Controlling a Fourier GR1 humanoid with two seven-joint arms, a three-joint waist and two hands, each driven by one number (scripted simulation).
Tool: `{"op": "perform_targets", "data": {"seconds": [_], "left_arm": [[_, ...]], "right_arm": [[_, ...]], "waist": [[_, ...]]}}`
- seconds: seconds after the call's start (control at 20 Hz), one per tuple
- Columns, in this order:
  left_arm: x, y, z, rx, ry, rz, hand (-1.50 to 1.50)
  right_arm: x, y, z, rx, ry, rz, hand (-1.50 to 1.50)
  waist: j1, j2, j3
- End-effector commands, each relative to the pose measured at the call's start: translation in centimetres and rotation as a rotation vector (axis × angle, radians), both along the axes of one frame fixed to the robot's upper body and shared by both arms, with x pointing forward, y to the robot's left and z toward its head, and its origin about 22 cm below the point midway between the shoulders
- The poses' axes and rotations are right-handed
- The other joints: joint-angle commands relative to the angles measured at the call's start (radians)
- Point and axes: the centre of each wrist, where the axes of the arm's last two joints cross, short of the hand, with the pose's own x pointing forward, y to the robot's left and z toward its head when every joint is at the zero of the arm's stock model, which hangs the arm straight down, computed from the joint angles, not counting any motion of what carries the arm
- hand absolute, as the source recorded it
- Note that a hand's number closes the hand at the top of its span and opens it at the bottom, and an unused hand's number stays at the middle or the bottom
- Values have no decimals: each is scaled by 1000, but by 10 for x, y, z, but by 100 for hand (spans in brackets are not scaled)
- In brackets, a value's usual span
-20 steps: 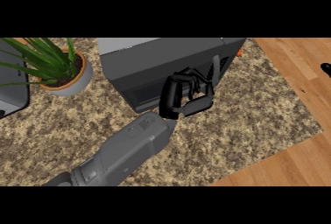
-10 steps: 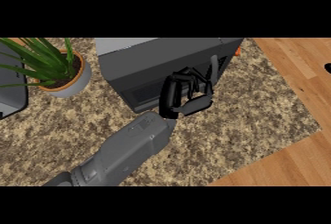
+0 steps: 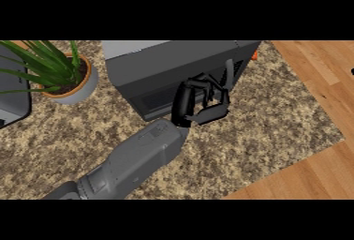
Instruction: Pick up the milk, place it into the microwave and close the microwave
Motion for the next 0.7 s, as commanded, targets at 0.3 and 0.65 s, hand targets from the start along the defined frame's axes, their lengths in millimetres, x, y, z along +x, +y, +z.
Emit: {"op": "perform_targets", "data": {"seconds": [0.3, 0.65], "left_arm": [[18, 18, -14, 112, 149, 149, 150], [16, 28, -28, 107, 242, 219, 150]], "right_arm": [[-3, -2, 7, -4, -1, 63, -150], [-9, -9, 13, -3, -5, 44, -150]], "waist": [[21, 8, -3], [75, -1, -7]]}}
